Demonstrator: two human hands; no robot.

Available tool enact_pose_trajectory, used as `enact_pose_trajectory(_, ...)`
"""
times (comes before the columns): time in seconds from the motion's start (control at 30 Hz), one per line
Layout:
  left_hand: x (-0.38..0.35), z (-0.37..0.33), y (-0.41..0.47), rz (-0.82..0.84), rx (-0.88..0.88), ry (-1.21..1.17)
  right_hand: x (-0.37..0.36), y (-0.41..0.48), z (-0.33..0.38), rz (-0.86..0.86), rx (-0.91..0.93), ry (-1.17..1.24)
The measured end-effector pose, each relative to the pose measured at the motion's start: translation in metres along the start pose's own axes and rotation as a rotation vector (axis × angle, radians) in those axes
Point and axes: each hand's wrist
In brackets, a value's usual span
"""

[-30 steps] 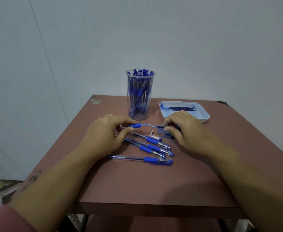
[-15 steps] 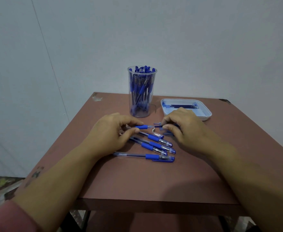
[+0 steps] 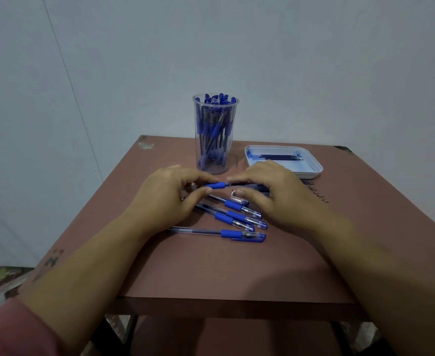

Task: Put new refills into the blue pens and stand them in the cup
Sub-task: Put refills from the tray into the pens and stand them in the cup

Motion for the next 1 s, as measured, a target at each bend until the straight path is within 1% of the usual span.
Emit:
enact_pose_trajectory(0.07,0.0,0.001,0.0,-0.011,0.01,0.002,0.003,-0.002,-0.001,0.006,-0.069,0.01)
enact_pose_trajectory(0.13,0.0,0.001,0.0,-0.022,0.013,0.009,0.005,-0.003,-0.007,-0.029,-0.104,-0.019)
enact_pose_trajectory(0.2,0.0,0.001,0.0,-0.024,0.008,0.011,0.003,-0.002,-0.007,-0.048,-0.095,-0.023)
enact_pose_trajectory(0.33,-0.001,0.0,0.001,-0.012,-0.001,0.013,-0.003,0.002,0.002,-0.034,-0.062,0.05)
enact_pose_trajectory(0.43,-0.002,0.002,0.0,-0.034,0.012,0.005,-0.002,0.002,-0.001,-0.045,-0.07,0.055)
enact_pose_trajectory(0.57,-0.002,0.005,-0.001,-0.038,0.037,0.018,-0.004,0.01,-0.011,0.02,-0.108,0.0)
enact_pose_trajectory(0.63,-0.001,0.006,-0.002,-0.035,0.051,0.022,-0.003,0.019,-0.015,0.11,-0.145,-0.097)
enact_pose_trajectory(0.7,-0.002,0.006,-0.001,-0.032,0.058,0.022,-0.005,0.026,-0.016,0.224,-0.137,-0.228)
enact_pose_trajectory(0.73,-0.002,0.007,-0.001,-0.033,0.061,0.024,-0.007,0.028,-0.016,0.254,-0.12,-0.278)
enact_pose_trajectory(0.87,-0.001,0.005,-0.001,-0.025,0.062,0.02,-0.011,0.033,-0.016,0.282,-0.061,-0.374)
enact_pose_trajectory(0.93,-0.001,0.004,-0.001,-0.024,0.058,0.02,-0.01,0.033,-0.015,0.278,-0.077,-0.365)
enact_pose_trajectory(1.0,-0.001,0.004,0.0,-0.024,0.058,0.02,-0.009,0.031,-0.013,0.245,-0.105,-0.297)
Point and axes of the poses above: each hand's wrist, its own y-axis towards the middle knuckle, its own x-axis out of the back of the hand, z = x × y, and after that the axes turned 11 degrees about -x, right-handed
